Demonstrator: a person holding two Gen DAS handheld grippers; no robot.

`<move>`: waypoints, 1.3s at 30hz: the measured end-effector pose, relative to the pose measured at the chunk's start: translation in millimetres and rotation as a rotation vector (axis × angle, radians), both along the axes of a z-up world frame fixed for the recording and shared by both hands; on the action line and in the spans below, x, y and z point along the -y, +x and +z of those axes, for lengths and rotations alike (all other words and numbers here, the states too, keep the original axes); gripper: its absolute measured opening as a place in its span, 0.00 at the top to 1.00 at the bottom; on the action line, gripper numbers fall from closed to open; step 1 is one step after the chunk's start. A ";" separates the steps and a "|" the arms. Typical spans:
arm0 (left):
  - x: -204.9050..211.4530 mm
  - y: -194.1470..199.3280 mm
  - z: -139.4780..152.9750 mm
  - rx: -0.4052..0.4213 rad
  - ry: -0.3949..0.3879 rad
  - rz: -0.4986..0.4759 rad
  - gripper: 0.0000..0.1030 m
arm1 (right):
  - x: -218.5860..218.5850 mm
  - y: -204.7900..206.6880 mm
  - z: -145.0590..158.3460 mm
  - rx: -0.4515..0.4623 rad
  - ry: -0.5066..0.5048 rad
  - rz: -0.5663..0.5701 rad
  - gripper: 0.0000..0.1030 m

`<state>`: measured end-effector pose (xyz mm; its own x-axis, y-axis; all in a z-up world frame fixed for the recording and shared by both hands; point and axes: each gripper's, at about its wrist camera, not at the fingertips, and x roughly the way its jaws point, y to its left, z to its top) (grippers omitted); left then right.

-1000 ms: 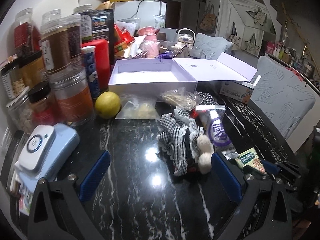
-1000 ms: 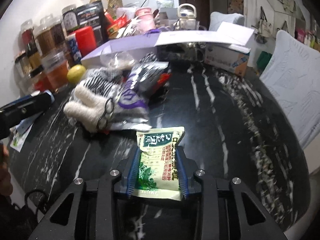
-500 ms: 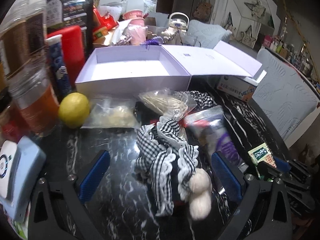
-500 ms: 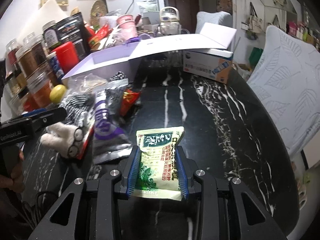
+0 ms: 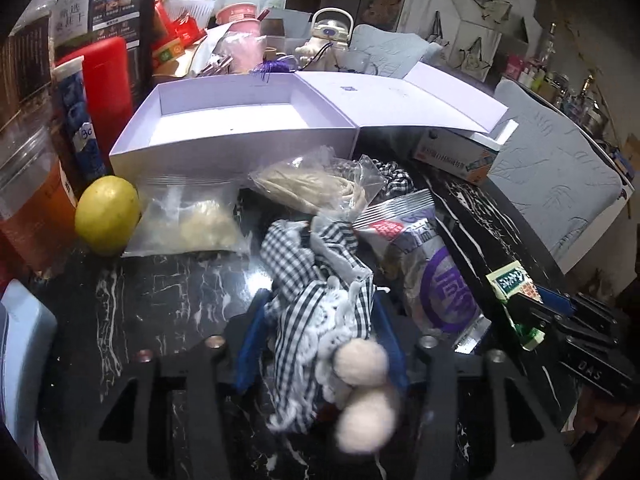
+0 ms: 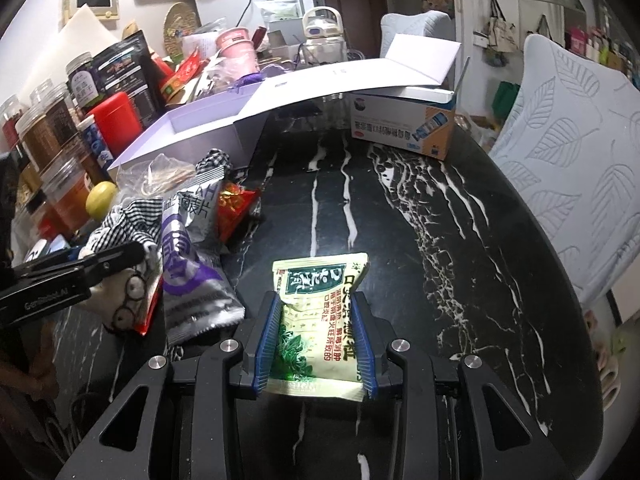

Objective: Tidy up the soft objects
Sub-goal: 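Lift the gingham toy and green packet and carry both over the white box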

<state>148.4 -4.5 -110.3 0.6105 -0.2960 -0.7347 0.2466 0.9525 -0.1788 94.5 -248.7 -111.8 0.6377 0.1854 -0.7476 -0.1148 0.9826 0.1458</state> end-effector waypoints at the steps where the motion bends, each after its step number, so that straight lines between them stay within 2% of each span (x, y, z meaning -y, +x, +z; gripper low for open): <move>1: -1.0 -1.9 1.1 -0.001 -0.008 -0.005 0.57 | 0.0 -0.2 0.0 0.001 0.002 0.000 0.66; 7: -11.8 -11.3 7.9 -0.014 -0.075 -0.015 0.61 | -2.4 -3.4 3.0 0.011 0.011 0.011 0.66; 13: -18.2 -27.4 23.1 0.022 -0.070 -0.011 0.62 | -7.3 -11.2 12.1 0.033 0.022 0.033 0.66; 27: -38.4 -73.4 68.4 0.158 -0.059 0.034 0.62 | -30.9 -42.8 53.0 0.137 0.065 0.126 0.66; 39: -40.1 -88.2 123.1 0.318 -0.062 0.042 0.61 | -45.6 -49.5 111.1 0.278 0.085 0.213 0.66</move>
